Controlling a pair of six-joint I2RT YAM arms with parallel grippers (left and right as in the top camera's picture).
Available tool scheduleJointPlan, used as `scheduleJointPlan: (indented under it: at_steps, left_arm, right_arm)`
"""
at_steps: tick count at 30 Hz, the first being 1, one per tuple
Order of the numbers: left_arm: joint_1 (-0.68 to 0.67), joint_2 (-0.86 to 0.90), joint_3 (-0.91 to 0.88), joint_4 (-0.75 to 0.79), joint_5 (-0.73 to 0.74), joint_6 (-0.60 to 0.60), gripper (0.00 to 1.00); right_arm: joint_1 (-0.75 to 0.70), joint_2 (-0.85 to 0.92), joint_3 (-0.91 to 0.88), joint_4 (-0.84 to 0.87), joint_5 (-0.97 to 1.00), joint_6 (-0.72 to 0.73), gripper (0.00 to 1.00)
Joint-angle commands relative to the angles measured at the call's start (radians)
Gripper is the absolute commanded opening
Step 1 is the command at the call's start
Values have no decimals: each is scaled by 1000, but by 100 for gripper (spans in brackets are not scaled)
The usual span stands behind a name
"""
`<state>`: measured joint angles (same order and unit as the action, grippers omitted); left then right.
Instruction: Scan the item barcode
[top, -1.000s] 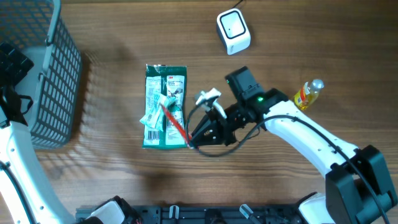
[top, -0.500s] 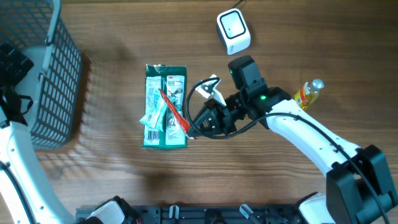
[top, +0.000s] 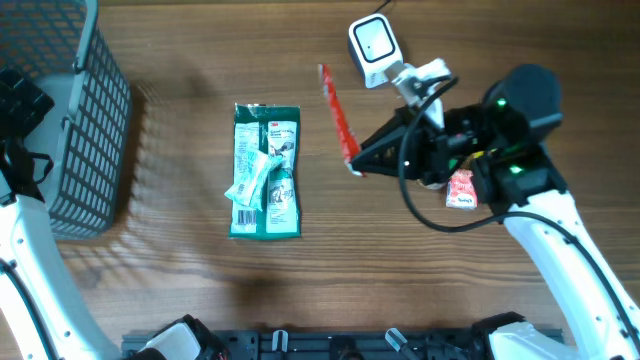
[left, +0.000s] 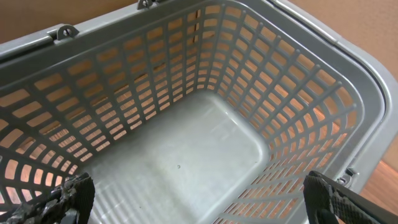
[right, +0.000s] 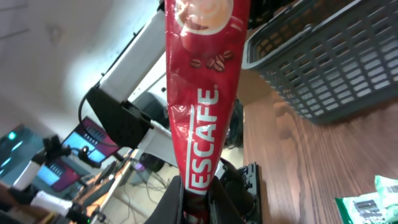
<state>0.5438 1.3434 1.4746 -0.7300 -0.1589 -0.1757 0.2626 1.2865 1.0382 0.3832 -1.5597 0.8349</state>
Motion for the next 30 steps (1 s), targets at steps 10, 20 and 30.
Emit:
scheduleJointPlan:
  at_steps: [10,20,30]
  left_arm:
    - [4,-2,6,2,5,18,100]
    - [4,-2,6,3,5,18,100]
    - [4,-2,6,3,5,18,100]
  right_arm:
    - [-13,-45,-38,-14,-61,6,4]
    - [-12,-45,-193,-47,-61,-103,4]
    - [-11,-45,-372,-47,7,-155,4]
